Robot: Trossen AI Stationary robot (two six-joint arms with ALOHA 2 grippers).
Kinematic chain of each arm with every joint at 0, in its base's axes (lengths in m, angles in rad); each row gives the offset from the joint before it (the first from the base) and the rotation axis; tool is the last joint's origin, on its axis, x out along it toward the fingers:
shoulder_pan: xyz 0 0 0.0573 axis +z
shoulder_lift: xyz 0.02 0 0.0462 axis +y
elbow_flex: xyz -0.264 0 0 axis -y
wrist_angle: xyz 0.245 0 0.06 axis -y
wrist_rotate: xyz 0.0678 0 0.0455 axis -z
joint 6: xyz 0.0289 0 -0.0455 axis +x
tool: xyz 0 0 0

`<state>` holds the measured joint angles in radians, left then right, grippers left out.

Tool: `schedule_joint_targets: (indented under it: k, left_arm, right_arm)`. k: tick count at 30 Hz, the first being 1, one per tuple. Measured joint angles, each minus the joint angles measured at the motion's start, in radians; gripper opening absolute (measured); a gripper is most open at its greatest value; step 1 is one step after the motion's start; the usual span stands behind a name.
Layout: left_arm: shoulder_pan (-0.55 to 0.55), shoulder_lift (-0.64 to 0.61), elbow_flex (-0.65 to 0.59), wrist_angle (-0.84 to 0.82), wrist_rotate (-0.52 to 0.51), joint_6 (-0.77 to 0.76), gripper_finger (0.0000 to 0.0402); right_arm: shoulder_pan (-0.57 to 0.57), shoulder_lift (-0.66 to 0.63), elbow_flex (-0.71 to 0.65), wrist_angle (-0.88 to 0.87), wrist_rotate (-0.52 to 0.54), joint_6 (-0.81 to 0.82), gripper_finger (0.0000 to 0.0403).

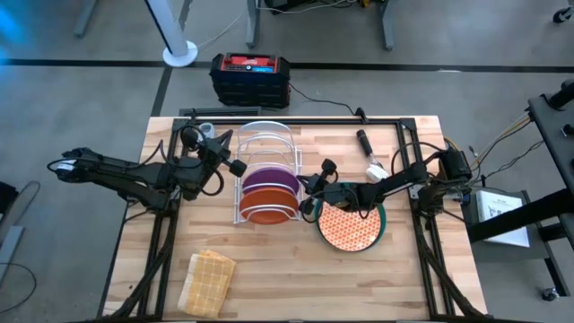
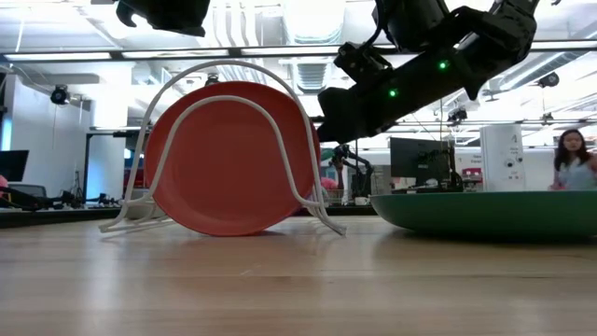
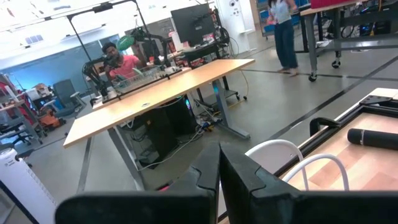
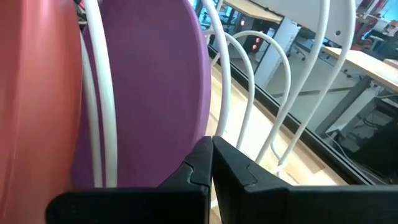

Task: Sort dishes
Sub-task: Put the purple plate into the dish rack, then put the orange/white plate into the dish rack

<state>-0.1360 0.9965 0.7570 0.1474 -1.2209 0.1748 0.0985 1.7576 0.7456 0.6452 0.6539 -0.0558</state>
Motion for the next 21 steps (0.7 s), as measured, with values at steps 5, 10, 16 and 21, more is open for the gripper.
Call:
schedule_joint_targets:
  k: [5,10,16,21]
  left_arm:
    - [0.000,0.000,0.000,0.000,0.000,0.000,0.0000]
    - [0.000,0.000,0.000,0.000,0.000,0.000,0.0000]
    - [0.000,0.000,0.000,0.000,0.000,0.000,0.0000]
    - [0.000,0.000,0.000,0.000,0.000,0.000,0.0000]
  right_arm:
    - [-0.002,0.000,0.000,0.004,-0.017,-0.014,0.0000]
    - [-0.004,0.000,0.000,0.021,-0.032,-0.024,0.0000]
    - [-0.008,0.000,0.000,0.017,-0.011,-0.029,0.0000]
    - [0.000,-0.032,0.000,-0.121,0.132,-0.012,0.0000]
